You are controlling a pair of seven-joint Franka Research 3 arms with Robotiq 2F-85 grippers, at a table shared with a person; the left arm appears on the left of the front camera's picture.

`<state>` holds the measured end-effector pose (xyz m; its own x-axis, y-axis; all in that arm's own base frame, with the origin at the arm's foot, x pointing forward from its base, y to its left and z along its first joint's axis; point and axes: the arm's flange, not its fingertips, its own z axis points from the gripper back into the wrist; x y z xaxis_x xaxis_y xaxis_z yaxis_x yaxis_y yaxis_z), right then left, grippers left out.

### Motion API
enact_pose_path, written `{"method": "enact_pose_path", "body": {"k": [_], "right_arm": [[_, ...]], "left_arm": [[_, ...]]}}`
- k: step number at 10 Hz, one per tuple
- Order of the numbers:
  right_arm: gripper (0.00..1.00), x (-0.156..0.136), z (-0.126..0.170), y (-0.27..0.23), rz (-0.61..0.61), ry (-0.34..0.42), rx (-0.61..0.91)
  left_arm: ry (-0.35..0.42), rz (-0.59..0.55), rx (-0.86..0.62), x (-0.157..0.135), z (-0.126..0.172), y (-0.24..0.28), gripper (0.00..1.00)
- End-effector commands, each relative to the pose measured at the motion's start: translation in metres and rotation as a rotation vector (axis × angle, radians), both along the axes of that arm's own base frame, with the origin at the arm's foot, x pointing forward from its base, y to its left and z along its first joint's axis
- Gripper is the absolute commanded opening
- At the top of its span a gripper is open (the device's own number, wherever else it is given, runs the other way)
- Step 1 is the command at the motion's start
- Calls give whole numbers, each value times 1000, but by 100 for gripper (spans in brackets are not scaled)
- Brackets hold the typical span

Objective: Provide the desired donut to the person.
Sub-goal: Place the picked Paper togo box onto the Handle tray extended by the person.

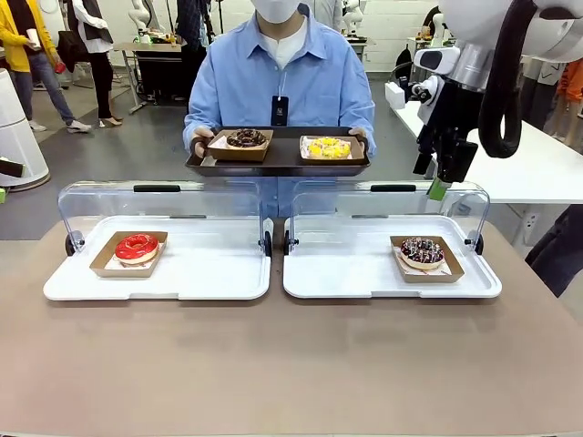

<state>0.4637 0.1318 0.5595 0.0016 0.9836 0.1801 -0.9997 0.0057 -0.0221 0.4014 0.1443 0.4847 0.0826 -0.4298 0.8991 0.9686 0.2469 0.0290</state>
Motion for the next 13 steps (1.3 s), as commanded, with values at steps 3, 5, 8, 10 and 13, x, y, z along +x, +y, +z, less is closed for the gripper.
{"method": "enact_pose_path", "body": {"k": [3, 5, 8, 10, 13], "right_arm": [[100, -1, 2, 2, 12, -6, -25], [100, -1, 2, 2, 12, -6, -25], [100, -1, 2, 2, 12, -6, -25], [100, -1, 2, 2, 12, -6, -25], [100, -1, 2, 2, 12, -6, -25]], "left_arm": [[3, 13, -12, -1, 2, 0, 100], [3, 13, -12, -1, 2, 0, 100], [3, 13, -12, -1, 2, 0, 100], [3, 13, -12, -1, 2, 0, 100], [3, 13, -12, -1, 2, 0, 100]]}}
